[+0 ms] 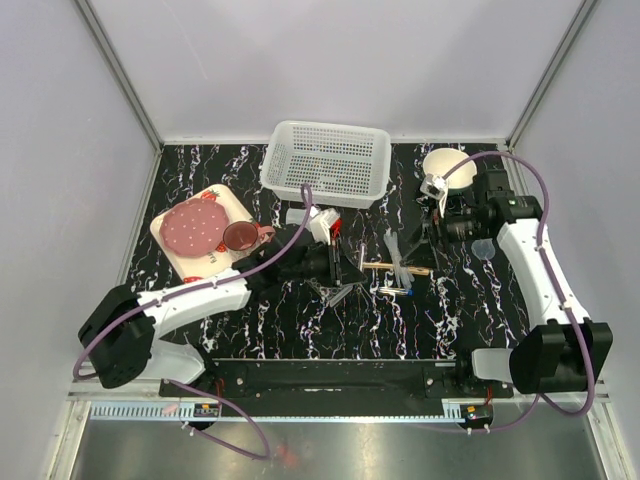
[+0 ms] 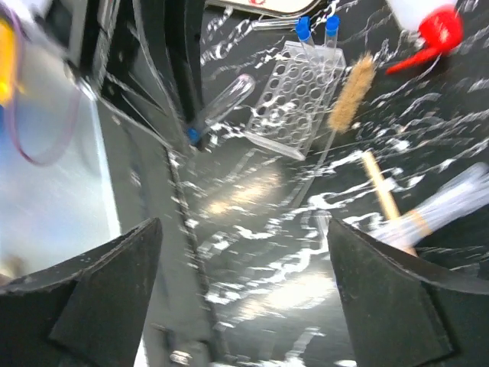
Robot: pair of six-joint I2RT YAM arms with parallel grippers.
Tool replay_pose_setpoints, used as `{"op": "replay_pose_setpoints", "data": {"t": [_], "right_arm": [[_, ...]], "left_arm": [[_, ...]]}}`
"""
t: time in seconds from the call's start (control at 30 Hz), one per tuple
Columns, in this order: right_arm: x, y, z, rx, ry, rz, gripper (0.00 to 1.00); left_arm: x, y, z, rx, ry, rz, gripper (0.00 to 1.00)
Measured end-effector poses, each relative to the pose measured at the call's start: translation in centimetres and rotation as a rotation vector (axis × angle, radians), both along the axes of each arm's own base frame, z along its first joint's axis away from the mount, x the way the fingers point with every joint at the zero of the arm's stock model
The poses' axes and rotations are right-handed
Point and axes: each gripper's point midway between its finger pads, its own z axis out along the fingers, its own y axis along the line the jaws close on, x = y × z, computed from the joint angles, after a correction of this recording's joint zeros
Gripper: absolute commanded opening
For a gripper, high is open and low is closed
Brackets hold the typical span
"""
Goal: Organize the chemistry lab equipment
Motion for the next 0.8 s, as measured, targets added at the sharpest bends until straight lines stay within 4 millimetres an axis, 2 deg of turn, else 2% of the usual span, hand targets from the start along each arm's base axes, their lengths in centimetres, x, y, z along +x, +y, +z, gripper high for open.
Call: {"op": "replay_pose_setpoints", "data": {"t": [0.07, 0.17, 0.3, 0.47, 0.53, 0.67, 0.8], "right_arm": [[-0.3, -0.6, 0.2, -0.058, -0.206, 0.126, 1.0], [-0.5, -1.2, 0.1, -0.125, -0.532, 0.316, 1.0], [-1.9, 0.1, 0.3, -0.149, -0.775, 0.528, 1.0], [-5.8, 3.4, -0.8, -0.128, -0.805, 0.76, 0.98], [-7.4, 4.1, -1.6, -0.124, -0.778, 0.827, 0.96], [-9.6, 4.5, -3.3, -0.139, -0.713, 0.911, 0.9], [-10.6, 4.5, -4.1, -0.163, -0.684, 0.953, 0.84]], "left_arm": [[-1.0, 0.2, 0.4, -0.007, 0.0, -0.063, 0.1], [-3.8, 0.4, 0.1, 0.0, 0.042, -0.216, 0.1], [-6.3, 0.2, -0.9, 0.009, 0.134, -0.372, 0.1], [-8.0, -0.2, -1.9, 0.014, 0.235, -0.488, 0.1], [-8.4, -0.2, -1.7, 0.009, 0.248, -0.513, 0.1], [-8.9, -0.2, -1.3, -0.005, 0.253, -0.549, 0.1], [-9.3, -0.2, -1.5, -0.005, 0.273, -0.571, 0.1]]}}
